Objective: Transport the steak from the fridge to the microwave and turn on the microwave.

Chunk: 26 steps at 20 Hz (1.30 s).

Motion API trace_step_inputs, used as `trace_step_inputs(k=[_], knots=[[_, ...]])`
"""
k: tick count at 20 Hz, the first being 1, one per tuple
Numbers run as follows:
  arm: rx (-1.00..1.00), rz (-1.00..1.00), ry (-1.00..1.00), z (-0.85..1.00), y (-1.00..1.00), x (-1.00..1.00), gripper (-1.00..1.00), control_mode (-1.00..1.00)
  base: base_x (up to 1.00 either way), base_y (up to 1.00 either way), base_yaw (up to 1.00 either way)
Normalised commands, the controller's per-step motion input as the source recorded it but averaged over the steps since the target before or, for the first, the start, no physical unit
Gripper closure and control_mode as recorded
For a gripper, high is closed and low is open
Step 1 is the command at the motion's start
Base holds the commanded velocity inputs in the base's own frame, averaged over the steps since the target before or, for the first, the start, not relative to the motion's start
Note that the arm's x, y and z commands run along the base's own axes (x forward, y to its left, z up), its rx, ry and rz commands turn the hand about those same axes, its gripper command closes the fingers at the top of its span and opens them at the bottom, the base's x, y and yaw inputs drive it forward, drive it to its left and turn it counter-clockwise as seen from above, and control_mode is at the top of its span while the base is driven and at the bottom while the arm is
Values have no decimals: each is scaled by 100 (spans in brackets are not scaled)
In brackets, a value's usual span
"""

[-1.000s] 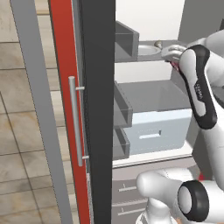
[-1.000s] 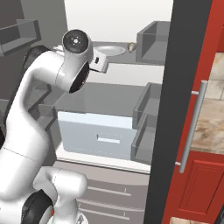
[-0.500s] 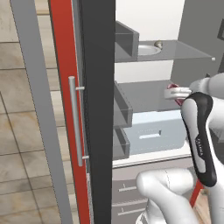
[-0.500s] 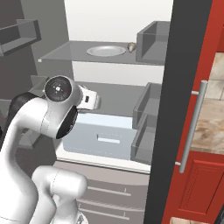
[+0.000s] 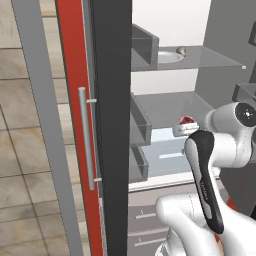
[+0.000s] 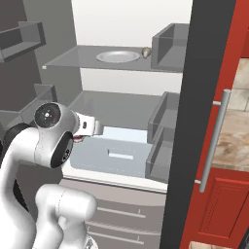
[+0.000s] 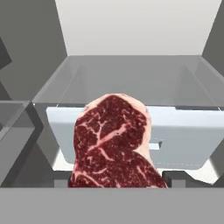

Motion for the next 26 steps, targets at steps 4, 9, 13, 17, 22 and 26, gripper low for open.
trace_step_inputs(k=[4, 9, 13, 17, 22, 26], knots=[[0, 0, 0, -5, 0, 0, 100, -100, 0, 0, 0], [0, 0, 0, 0, 0, 0, 100, -100, 0, 0, 0], [0, 0, 0, 0, 0, 0, 100, -100, 0, 0, 0], [0, 0, 0, 0, 0, 0, 100, -100, 0, 0, 0], [0, 0, 0, 0, 0, 0, 100, 100, -8, 0, 0], [0, 0, 0, 0, 0, 0, 100, 100, -36, 0, 0]])
